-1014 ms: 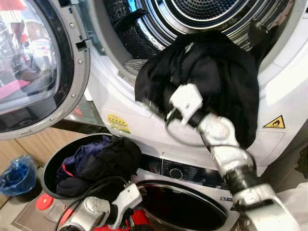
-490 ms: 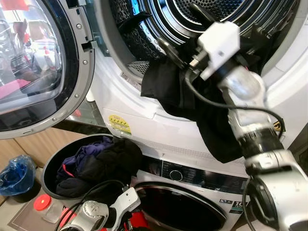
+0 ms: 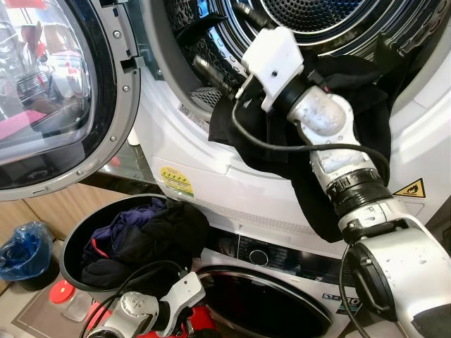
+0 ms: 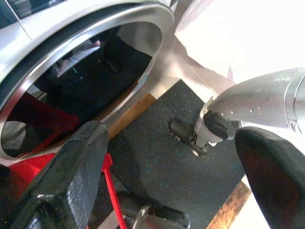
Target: Clothes washing
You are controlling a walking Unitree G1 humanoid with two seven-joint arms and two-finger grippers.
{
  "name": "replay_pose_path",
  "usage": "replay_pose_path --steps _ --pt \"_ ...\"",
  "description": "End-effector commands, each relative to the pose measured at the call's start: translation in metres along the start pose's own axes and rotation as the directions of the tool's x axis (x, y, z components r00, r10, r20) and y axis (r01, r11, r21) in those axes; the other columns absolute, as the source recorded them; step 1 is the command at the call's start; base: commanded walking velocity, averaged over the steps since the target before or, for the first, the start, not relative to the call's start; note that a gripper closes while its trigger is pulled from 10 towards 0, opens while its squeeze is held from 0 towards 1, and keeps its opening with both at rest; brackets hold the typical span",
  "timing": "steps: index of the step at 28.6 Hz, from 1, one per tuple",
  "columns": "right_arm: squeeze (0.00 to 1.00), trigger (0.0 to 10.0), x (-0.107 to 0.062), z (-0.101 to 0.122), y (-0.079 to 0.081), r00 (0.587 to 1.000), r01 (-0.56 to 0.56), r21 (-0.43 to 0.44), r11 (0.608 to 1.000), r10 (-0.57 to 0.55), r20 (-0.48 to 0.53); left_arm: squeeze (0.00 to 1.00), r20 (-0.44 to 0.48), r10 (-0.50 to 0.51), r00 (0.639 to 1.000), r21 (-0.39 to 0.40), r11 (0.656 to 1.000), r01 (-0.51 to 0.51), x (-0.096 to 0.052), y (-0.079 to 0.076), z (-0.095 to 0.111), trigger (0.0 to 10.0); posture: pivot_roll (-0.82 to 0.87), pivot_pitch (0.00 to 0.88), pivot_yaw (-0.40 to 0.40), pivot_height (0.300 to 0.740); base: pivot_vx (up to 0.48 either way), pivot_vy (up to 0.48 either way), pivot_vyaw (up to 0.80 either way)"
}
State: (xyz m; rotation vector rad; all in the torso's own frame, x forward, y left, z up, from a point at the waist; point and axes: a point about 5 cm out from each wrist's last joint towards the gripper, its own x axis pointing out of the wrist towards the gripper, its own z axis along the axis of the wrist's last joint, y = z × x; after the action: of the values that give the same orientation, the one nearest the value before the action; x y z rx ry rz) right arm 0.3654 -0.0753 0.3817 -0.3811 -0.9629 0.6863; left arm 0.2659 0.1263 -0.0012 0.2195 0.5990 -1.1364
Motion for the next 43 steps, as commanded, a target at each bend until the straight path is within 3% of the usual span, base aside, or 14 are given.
replay_pose_path --steps 1,8,12,16,17,22,23,24,27,31,33,34,39,43 --pt "0.00 10.0 -0.005 0.017 -0.007 0.994 0.021 0.043 0.999 -0.026 0.110 0.00 -0.016 0.003 1.000 -0.013 1.000 -0.003 -0.001 0.001 -0.004 10.0 -0.02 0.000 0.111 0.740 0.000 0.000 0.00" --pt "0.00 10.0 -0.039 0.032 0.001 0.983 -0.041 0.133 0.990 0.017 0.183 0.00 -0.022 -0.002 1.000 -0.022 1.000 0.001 0.003 -0.003 -0.005 10.0 -0.03 0.000 0.115 0.740 0.000 0.000 0.00" --pt "0.00 10.0 -0.086 0.024 0.011 0.994 -0.101 0.207 0.973 0.089 0.065 0.00 -0.026 0.001 1.000 -0.034 0.999 -0.002 0.003 -0.004 -0.009 10.0 -0.04 0.000 0.111 0.740 0.000 0.000 0.00" --pt "0.00 10.0 -0.098 0.028 0.010 0.995 -0.079 0.292 0.953 0.058 0.077 0.00 -0.028 0.000 1.000 -0.036 0.999 -0.001 0.004 -0.005 -0.010 10.0 -0.04 0.000 0.112 0.740 0.000 0.000 0.00" --pt "0.00 10.0 -0.109 0.034 0.016 0.993 -0.115 0.355 0.928 0.094 0.076 0.00 -0.028 0.000 1.000 -0.039 0.999 -0.001 0.004 -0.006 -0.011 10.0 -0.04 0.000 0.111 0.740 0.000 0.000 0.00" --pt "0.00 10.0 -0.136 0.031 0.029 0.984 -0.154 0.399 0.904 0.178 -0.024 0.00 -0.027 0.000 1.000 -0.044 0.999 -0.001 0.004 -0.007 -0.012 10.0 -0.04 0.000 0.109 0.740 0.000 0.000 0.00" --pt "0.00 10.0 -0.146 0.031 0.032 0.980 -0.151 0.425 0.892 0.192 -0.056 0.00 -0.029 0.000 1.000 -0.047 0.999 -0.001 0.004 -0.008 -0.013 10.0 -0.04 0.000 0.106 0.740 0.000 0.000 0.00" --pt "0.00 10.0 -0.166 0.036 0.038 0.976 -0.144 0.503 0.852 0.206 -0.069 0.00 -0.030 -0.001 1.000 -0.054 0.999 -0.001 0.004 -0.009 -0.015 10.0 -0.05 0.000 0.103 0.740 0.000 0.000 0.00" --pt "0.00 10.0 -0.182 0.042 0.043 0.975 -0.127 0.549 0.826 0.205 -0.082 0.00 -0.033 -0.001 0.999 -0.059 0.998 -0.001 0.004 -0.010 -0.017 10.0 -0.05 0.000 0.102 0.740 0.000 0.000 0.00" --pt "0.00 10.0 -0.196 0.039 0.045 0.963 -0.070 0.557 0.828 0.202 -0.180 0.00 -0.036 0.000 0.999 -0.057 0.998 -0.002 0.004 -0.010 -0.018 10.0 -0.05 0.000 0.103 0.740 0.000 0.000 0.00" --pt "0.00 10.0 -0.212 0.031 0.044 0.940 0.021 0.532 0.847 0.163 -0.298 0.00 -0.036 0.002 0.999 -0.059 0.998 -0.004 0.004 -0.010 -0.018 10.0 -0.05 0.000 0.100 0.740 0.000 0.000 0.00" --pt "0.00 10.0 -0.227 0.030 0.049 0.918 0.057 0.546 0.836 0.171 -0.357 0.00 -0.035 0.004 0.999 -0.062 0.998 -0.006 0.004 -0.011 -0.019 10.0 -0.05 0.000 0.098 0.740 0.000 0.000 0.00" --pt "0.00 10.0 -0.236 0.040 0.073 0.907 0.035 0.637 0.770 0.243 -0.343 0.00 -0.035 0.007 0.999 -0.067 0.998 -0.009 0.004 -0.011 -0.020 10.0 -0.05 0.000 0.097 0.740 0.000 0.000 0.00" --pt "0.00 10.0 -0.234 0.047 0.088 0.914 0.065 0.682 0.729 0.230 -0.334 0.00 -0.035 0.017 0.999 -0.067 0.998 -0.019 0.004 -0.011 -0.021 10.0 -0.05 0.000 0.089 0.740 0.000 0.000 0.00"
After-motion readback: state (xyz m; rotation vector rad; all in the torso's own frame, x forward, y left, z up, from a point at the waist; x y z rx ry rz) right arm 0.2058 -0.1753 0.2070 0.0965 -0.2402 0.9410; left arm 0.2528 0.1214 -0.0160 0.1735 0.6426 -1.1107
